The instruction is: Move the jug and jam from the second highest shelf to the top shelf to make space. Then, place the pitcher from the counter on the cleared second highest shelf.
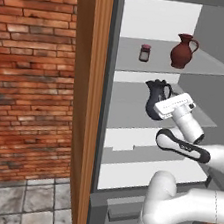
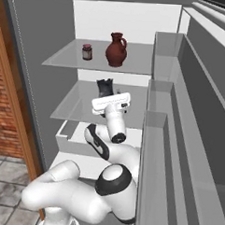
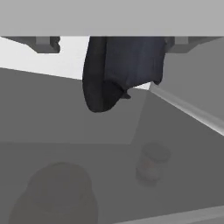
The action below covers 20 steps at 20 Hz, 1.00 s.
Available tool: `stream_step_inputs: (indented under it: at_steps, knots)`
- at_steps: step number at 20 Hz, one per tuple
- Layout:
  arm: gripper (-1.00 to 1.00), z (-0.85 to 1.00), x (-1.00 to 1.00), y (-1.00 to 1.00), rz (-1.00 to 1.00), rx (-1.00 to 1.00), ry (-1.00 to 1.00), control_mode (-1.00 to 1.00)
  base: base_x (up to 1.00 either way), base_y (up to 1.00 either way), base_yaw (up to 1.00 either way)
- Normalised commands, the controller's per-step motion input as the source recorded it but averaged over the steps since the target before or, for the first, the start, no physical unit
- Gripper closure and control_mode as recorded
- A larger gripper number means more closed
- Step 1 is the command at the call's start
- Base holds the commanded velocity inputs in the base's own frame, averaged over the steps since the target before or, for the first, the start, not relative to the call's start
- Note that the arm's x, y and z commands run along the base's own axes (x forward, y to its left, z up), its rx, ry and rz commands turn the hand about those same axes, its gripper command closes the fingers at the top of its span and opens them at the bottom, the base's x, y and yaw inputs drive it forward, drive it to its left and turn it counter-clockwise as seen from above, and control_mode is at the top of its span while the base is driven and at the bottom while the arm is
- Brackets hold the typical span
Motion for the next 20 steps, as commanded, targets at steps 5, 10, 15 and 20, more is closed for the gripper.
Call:
stream_step_inputs:
  at_steps: [5,10,15,20]
  knots:
    - [-1.00,0.10,-0.20,0.18,-0.01,-0.02,0.08,-1.00,0.00,0.00,0.00]
    - [-1.00,0.16,-0.45,0.11,-0.02,-0.06,0.22,-1.00,0.00,0.00,0.00]
    - [-1.00,0.08,-0.48,0.03,-0.04,-0.05,0.20,-1.00,0.00,0.00,0.00]
    - [-1.00,0.22,-0.44,0.00,-0.09,-0.01,0.15,-1.00,0.00,0.00,0.00]
